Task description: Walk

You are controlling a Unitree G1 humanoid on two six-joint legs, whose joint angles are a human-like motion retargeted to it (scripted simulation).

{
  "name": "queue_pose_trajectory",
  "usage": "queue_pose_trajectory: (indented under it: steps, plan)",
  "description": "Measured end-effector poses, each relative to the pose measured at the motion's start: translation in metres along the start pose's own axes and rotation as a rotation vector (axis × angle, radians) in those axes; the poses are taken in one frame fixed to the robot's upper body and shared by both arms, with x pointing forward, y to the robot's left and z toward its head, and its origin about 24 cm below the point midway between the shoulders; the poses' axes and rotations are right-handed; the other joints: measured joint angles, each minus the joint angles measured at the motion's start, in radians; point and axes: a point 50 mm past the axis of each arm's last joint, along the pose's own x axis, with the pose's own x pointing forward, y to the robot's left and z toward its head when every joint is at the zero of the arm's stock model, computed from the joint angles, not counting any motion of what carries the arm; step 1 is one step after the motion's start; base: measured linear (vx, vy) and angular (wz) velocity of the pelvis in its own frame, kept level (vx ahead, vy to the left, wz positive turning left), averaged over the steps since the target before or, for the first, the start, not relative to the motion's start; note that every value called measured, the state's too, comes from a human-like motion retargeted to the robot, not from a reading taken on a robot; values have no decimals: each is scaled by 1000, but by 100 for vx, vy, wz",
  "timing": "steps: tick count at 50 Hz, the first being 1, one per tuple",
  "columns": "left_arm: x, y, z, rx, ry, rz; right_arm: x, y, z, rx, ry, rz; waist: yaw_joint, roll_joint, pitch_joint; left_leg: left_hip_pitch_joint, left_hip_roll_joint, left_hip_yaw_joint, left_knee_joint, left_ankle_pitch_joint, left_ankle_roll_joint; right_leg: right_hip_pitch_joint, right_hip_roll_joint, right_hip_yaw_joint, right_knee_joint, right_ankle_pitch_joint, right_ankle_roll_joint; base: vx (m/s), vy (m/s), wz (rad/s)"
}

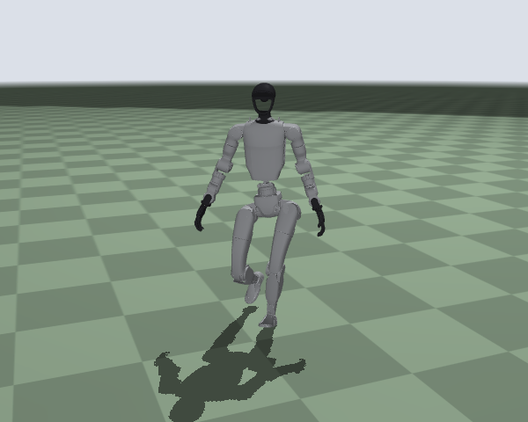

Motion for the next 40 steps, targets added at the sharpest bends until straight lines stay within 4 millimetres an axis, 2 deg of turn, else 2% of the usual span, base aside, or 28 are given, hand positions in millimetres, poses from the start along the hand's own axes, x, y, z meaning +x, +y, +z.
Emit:
queue_pose_trajectory:
  steps: [5,7,10,13,15,17,20,25,29,35,38,40]
  plan:
    - [1,1,18,51,-73,11,-1,0,-5,14,10,-8,-49,38,19,131,-21,-71,-54,-38,-5,-158,-93,-40,34,-151,-88,53,0,34]
    - [2,1,31,52,-111,16,0,-2,-2,24,12,-15,-66,82,28,206,9,-116,-125,-36,-13,-212,-66,-66,-51,-183,-110,54,-6,34]
    - [2,1,42,58,-150,21,-1,-2,-8,43,42,-20,-94,123,36,278,36,-168,-159,-58,-20,-284,-22,-80,-206,-198,-103,52,-10,45]
    - [2,2,49,63,-180,27,-2,-2,-17,67,77,-26,-111,159,34,330,68,-208,-170,-87,-23,-338,49,-72,-390,-166,-73,48,-13,42]
    - [2,2,49,67,-189,29,-3,-2,-25,80,104,-29,-121,159,34,350,64,-225,-142,-116,-24,-382,72,-46,-463,-155,-46,43,-15,38]
    - [2,5,55,64,-204,38,-3,-2,-25,93,111,-31,-120,187,26,378,103,-239,-158,-132,-32,-386,134,-44,-596,-109,-35,43,-16,23]
    - [2,6,53,61,-198,49,-5,-2,-32,100,130,-34,-127,183,18,406,105,-254,-112,-177,-35,-416,159,-19,-618,-94,-24,40,-16,30]
    - [2,6,41,37,-149,58,-5,-2,-35,94,137,-40,-140,176,3,477,134,-240,-69,-205,-59,-395,189,-18,-548,-63,-51,41,-15,31]
    - [2,2,27,18,-90,54,-5,0,-31,70,125,-41,-146,196,17,525,203,-222,45,-172,-114,-311,249,-41,-503,-68,-98,41,-13,20]
    - [2,-6,12,16,-27,35,-3,10,-19,5,79,-17,-138,253,20,435,366,-174,384,-26,-229,-171,377,-98,-575,-78,-169,35,-11,23]
    - [1,-8,9,27,-26,29,-3,14,-14,-21,52,-8,-116,259,25,354,436,-137,554,1,-238,-117,415,-108,-592,-99,-190,31,-10,17]
    - [0,-9,10,31,-34,28,-2,16,-9,-35,33,-5,-97,256,29,293,478,-111,635,-22,-225,-77,431,-112,-616,-109,-198,31,-10,14]
